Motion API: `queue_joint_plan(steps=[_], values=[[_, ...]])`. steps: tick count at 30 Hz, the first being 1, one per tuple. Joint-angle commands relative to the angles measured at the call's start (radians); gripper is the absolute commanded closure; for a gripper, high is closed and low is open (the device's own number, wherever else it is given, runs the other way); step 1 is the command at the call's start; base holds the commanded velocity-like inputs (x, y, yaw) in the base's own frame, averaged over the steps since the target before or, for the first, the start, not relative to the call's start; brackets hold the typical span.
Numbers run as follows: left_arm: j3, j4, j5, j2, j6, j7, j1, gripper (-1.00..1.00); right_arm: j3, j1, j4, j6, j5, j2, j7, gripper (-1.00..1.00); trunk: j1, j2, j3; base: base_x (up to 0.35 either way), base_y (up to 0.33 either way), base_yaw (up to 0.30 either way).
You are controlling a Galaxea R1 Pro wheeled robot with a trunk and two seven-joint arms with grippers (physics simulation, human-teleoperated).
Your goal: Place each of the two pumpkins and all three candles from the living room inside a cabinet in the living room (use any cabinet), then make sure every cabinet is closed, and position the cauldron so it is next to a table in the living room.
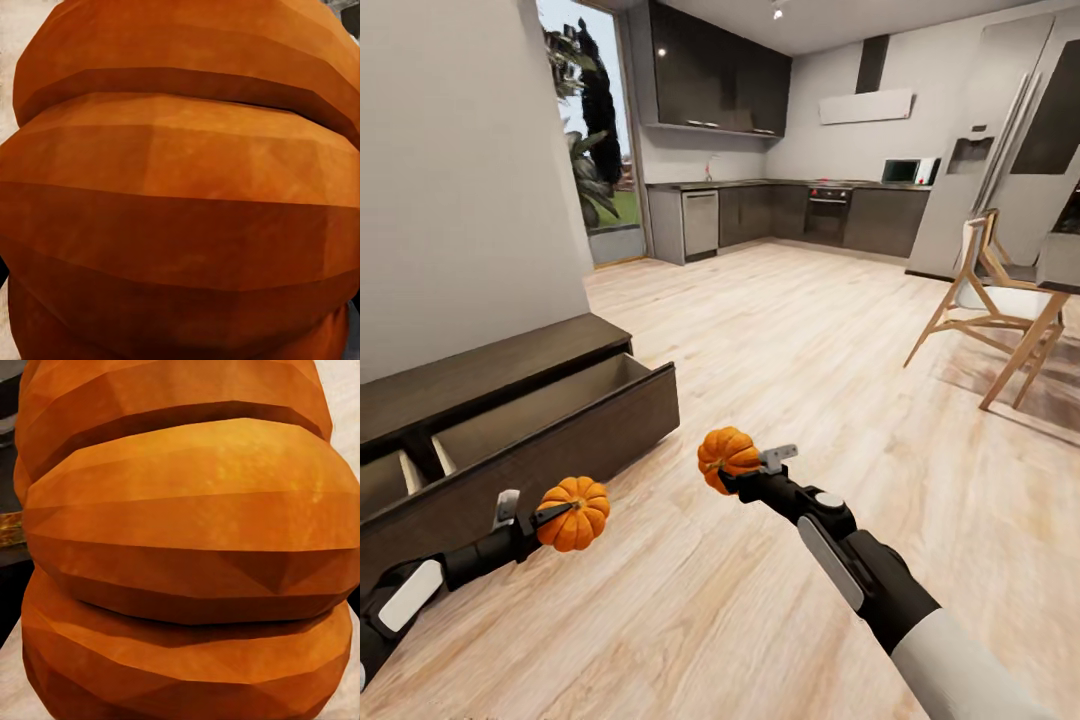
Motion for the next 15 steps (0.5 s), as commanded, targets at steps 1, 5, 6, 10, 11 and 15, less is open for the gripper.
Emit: queue_joint_plan(steps=[1,5,6,10,11,15], values=[[0.0,-0.001,0.001,0.0,0.0,-0.001,0.0,1.0,0.0,0.0,-0.004,-0.003,-0.001,0.0,0.0,1.0,0.0,0.0,0.0,0.105,-0.337,0.298],[0.002,-0.008,0.002,-0.021,0.001,0.002,0.0,1.0,-0.068,0.0,-0.007,-0.003,-0.001,0.005,-0.009,1.0,0.0,0.0,0.0,0.144,-0.329,0.299],[0.003,-0.033,0.002,-0.029,0.003,0.003,0.0,1.0,-0.104,0.0,-0.008,-0.001,0.0,0.006,-0.014,1.0,0.0,0.0,0.0,0.186,-0.31,0.3],[0.022,-0.216,0.053,-0.037,0.018,0.004,0.0,1.0,-0.155,0.0,-0.078,0.029,0.0,0.007,-0.02,1.0,0.0,0.0,0.0,0.214,-0.285,0.3],[0.023,-0.229,0.087,-0.038,0.018,0.004,0.0,1.0,-0.156,0.0,-0.095,0.045,-0.001,0.007,-0.02,1.0,0.0,0.0,0.0,0.223,-0.277,0.3],[0.024,-0.252,0.25,-0.039,0.009,0.004,0.0,1.0,-0.158,0.0,-0.155,0.101,-0.001,0.008,-0.02,1.0,0.0,0.0,0.0,0.224,-0.276,0.3]])
